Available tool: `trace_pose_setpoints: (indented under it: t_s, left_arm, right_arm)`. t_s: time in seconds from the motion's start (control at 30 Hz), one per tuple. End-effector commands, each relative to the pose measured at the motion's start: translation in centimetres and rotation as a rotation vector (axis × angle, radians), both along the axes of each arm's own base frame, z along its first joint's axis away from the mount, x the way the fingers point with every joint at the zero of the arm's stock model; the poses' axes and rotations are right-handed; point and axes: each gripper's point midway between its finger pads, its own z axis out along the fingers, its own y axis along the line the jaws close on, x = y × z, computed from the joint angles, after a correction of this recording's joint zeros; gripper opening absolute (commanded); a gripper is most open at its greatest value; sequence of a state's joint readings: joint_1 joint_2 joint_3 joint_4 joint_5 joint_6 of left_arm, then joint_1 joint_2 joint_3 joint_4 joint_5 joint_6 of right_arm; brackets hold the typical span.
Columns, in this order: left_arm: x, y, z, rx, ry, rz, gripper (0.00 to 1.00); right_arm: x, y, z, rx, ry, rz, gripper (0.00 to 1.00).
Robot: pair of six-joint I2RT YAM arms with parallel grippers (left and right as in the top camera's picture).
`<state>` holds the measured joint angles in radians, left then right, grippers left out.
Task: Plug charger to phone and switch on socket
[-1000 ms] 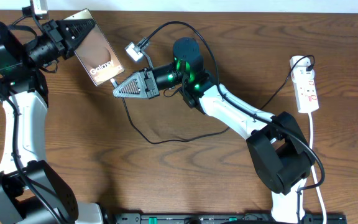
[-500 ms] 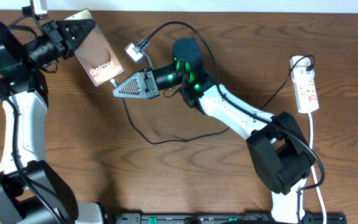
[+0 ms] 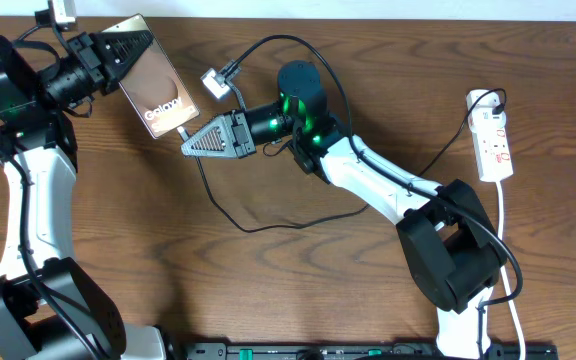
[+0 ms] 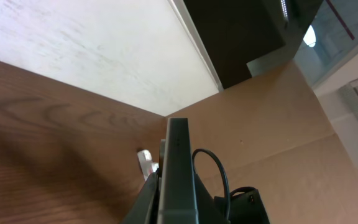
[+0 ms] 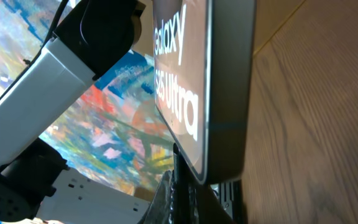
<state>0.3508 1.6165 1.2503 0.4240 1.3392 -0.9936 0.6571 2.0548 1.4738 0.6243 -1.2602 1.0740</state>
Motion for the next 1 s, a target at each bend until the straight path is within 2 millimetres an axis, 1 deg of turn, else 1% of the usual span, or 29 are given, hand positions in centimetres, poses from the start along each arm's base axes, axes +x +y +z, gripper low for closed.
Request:
trace_pose_setpoints:
  t_s: [0.0, 0.97]
  left_arm:
    - [-0.62, -0.46, 0.45, 0.007, -0.019, -0.042, 0.07]
    - [-0.99, -0.7, 0.46, 0.015, -0.031, -0.068, 0.07]
  right_arm:
    - [0.94, 0.49, 1.04, 0.009, 0.013, -0.064, 0.01]
    - [0.92, 0.55, 1.21, 0.015, 0.01, -0.065, 0.01]
